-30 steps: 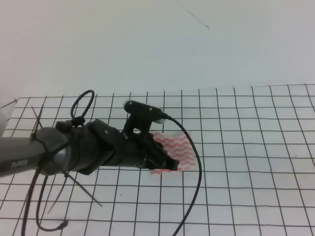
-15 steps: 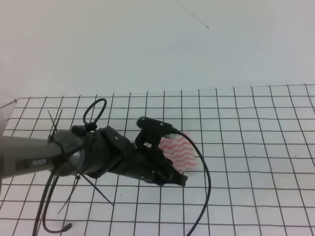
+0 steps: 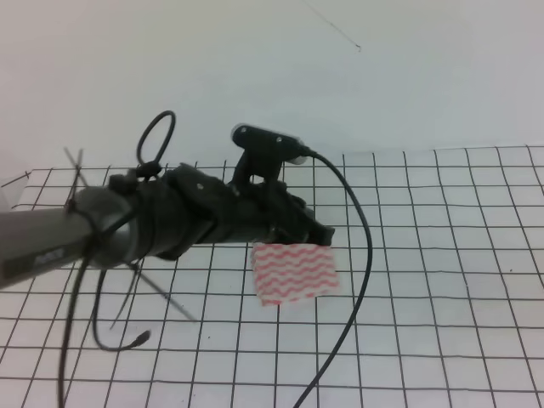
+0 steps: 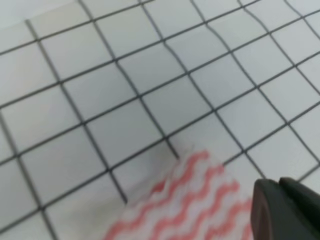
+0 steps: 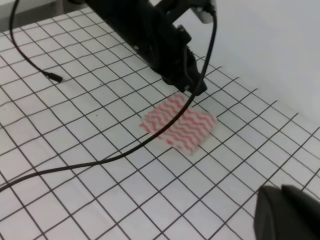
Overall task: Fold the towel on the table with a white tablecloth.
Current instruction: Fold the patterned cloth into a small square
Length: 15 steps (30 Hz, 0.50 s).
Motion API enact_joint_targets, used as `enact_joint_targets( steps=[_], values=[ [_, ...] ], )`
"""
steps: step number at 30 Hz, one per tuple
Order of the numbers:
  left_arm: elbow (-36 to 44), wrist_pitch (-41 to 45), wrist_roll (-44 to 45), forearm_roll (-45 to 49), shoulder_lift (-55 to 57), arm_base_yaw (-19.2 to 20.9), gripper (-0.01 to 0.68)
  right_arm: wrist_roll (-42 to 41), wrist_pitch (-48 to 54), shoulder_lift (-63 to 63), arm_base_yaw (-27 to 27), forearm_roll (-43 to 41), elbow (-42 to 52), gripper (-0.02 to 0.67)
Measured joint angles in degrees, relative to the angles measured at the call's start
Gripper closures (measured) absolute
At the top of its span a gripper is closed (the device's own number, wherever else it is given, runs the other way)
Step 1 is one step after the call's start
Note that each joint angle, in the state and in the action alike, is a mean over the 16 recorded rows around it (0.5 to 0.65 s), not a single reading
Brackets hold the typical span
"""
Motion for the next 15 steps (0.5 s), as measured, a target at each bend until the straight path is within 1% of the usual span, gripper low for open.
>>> enact_joint_targets(
  steps=[8,15],
  values=[
    [-6.2,2.3,0.5,0.2,6.5,0.0,0.676,0.1,1.4,0.0,0.0,0.0,0.0,0.648],
    [-7.7,3.4,0.9,0.4,11.2,0.0,0.676,0.2,1.8,0.0,0.0,0.2,0.0,0.649]
  ],
)
